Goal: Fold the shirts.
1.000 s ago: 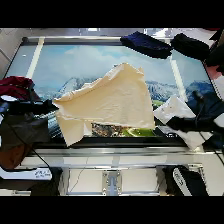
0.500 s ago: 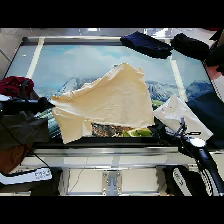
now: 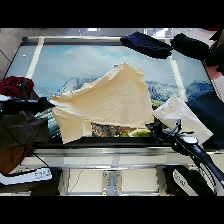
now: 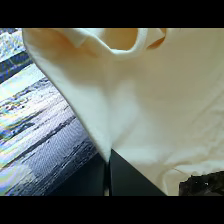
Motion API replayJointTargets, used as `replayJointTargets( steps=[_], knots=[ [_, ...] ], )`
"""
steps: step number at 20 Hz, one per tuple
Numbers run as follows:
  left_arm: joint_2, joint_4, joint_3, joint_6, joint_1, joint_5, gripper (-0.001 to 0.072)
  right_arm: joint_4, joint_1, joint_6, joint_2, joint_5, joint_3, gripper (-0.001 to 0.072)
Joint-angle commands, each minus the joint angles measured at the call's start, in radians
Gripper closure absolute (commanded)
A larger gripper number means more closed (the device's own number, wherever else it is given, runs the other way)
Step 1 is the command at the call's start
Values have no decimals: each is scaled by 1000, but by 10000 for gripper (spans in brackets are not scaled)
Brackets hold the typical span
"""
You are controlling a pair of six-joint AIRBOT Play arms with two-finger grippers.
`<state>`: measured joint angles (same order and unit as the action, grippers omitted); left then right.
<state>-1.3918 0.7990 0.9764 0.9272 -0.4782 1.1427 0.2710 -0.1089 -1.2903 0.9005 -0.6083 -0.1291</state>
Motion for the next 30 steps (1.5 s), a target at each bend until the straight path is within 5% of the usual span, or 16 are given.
replayJointTargets(
  steps=[1, 3, 6, 7, 8, 14, 19, 22, 26, 30],
  knots=[
    [0, 0, 1, 0, -1, 0, 697, -13, 85, 1, 79, 169, -66, 205],
    [0, 0, 1, 0, -1, -1, 697, -13, 107, 1, 123, 190, -124, 374],
    [0, 0, 1, 0, -1, 0, 697, -16, 130, 1, 205, 166, -191, 374],
    [0, 0, 1, 0, -1, 0, 697, -16, 131, 2, 225, 146, -211, 463],
    [1, -1, 1, 0, -1, 4, 697, -13, 130, 4, 231, 129, -229, 703],
    [167, -255, 2, 0, -44, 15, 697, 48, 130, 200, 40, -43, -505, 694],
    [563, -684, 2, -1, -218, 14, 697, 301, 129, 174, -278, -151, -855, 694],
    [800, -745, 47, 5, -401, 14, 698, 402, 129, 96, -409, -152, -1030, 695],
    [855, -533, 305, 89, -340, -13, 699, 595, 129, 15, -453, -168, -1197, 695],
    [707, 335, 692, 372, 112, -8, 701, 921, 129, -115, -399, -261, -1360, 698]
  ],
)
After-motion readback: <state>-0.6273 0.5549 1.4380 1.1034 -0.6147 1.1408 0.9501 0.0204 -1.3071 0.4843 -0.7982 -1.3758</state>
